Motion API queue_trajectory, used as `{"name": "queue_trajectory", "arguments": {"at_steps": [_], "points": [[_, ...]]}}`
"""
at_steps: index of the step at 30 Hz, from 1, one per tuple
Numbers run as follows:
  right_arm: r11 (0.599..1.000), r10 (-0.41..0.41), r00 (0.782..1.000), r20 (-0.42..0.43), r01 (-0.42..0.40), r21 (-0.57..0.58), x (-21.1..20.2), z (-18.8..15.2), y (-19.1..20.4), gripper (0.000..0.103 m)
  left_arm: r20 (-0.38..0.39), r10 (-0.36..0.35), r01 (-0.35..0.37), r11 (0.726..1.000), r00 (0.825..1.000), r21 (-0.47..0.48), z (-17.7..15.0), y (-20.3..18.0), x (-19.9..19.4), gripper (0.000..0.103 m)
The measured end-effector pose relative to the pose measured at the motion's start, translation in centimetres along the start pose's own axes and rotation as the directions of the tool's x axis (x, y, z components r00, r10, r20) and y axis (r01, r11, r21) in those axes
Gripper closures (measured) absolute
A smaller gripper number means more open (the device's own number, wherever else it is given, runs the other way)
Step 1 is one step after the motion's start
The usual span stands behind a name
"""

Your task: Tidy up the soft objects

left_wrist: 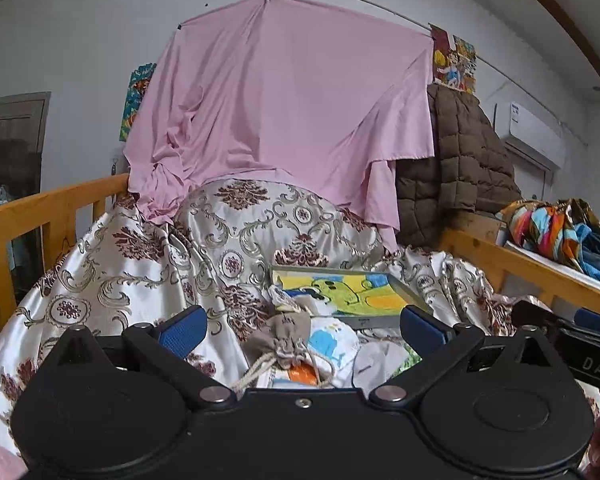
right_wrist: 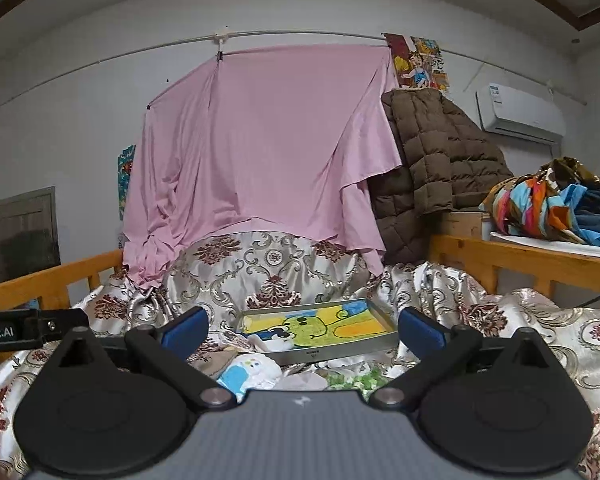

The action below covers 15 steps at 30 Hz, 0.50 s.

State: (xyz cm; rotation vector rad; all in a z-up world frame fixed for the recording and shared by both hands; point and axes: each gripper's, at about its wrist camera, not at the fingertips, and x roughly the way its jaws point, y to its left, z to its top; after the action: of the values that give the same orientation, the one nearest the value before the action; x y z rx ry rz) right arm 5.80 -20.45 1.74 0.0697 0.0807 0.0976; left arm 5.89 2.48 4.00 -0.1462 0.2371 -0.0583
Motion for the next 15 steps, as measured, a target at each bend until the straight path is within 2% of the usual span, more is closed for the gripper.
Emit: {"name": "queue_trajectory", "arguments": {"at_steps": [10, 15], "points": [[1.000, -0.009, 1.000, -0.017, 0.010, 0.020, -0.7, -0.7, -0.5, 0.000, -0.060, -0.010, 0.012, 0.999, 0.998, 0.030, -0.8, -0.5, -0.2, 0.001], [1.000, -0.004, 0.998, -0.059, 0.006, 0.023, -0.5, -1.4, -0.6, 0.000, -0.109, 0.021, -0.018, 1.000, 0.994, 0.025, -1.0, -0.3, 0.3, 0.001]]}}
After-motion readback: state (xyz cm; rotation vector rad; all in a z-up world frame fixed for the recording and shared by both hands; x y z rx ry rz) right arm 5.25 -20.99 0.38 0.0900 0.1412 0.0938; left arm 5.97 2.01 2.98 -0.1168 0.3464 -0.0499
